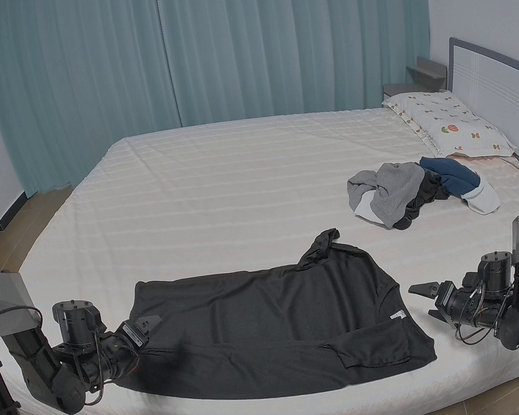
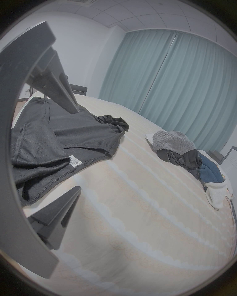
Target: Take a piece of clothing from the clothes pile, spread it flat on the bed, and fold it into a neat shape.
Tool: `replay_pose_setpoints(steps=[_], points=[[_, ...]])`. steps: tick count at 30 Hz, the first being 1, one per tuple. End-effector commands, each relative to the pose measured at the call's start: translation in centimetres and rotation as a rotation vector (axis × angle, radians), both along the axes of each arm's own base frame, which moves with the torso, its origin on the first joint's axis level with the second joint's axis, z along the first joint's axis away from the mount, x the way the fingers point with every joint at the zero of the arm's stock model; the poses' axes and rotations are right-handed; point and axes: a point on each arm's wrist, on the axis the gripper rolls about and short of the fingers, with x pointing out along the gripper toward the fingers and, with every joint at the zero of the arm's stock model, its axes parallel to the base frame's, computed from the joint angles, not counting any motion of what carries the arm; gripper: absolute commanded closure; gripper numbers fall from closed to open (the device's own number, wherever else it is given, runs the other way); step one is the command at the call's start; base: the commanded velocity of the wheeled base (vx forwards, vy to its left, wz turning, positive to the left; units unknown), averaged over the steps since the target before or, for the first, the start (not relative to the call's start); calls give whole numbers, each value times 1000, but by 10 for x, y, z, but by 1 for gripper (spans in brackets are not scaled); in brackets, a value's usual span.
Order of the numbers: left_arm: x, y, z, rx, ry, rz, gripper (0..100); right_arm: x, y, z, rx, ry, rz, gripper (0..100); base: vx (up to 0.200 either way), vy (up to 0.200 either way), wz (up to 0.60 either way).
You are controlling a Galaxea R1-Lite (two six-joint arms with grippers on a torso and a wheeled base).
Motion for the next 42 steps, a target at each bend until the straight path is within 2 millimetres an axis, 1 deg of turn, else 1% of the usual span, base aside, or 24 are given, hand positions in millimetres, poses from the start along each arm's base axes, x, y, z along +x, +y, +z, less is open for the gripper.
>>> replay_pose_setpoints(steps=[1,4,6,8,12,15,17,22,25,31,35,38,39,42], points=[[-3,-9,-28,45,115,-60,0,-1,2,-4,-5,16,8,0,0,0,0],[-1,-10,-41,79,149,-84,0,-2,2,-5,-8,19,11,0,0,0,0],[-1,-10,-45,83,162,-85,0,-2,2,-6,-10,19,12,0,0,0,0],[1,-9,-46,84,158,-85,0,-2,2,-6,-12,20,12,0,0,0,0],[15,-6,-46,78,126,-63,0,-2,2,-6,-12,20,12,0,0,0,0],[29,3,-47,74,92,-25,0,-2,2,-6,-12,22,13,0,0,0,0],[35,11,-47,73,81,1,0,-2,2,-7,-12,24,13,0,0,0,0],[47,26,-47,68,51,58,0,-2,2,-10,-13,31,12,0,0,0,0],[51,31,-44,63,26,77,0,-1,2,-12,-13,37,12,0,0,0,0],[58,35,-45,33,14,115,0,-1,3,-12,-15,37,14,0,0,0,0],[50,37,-46,35,41,127,0,-1,2,-12,-14,37,12,0,0,0,0],[48,38,-40,37,27,127,0,-1,2,-12,-14,37,12,0,0,0,0],[49,40,-30,30,-1,129,0,-1,3,-12,-15,37,14,0,0,0,0],[49,44,-25,30,-15,137,0,-1,2,-11,-14,35,12,0,0,0,0]])
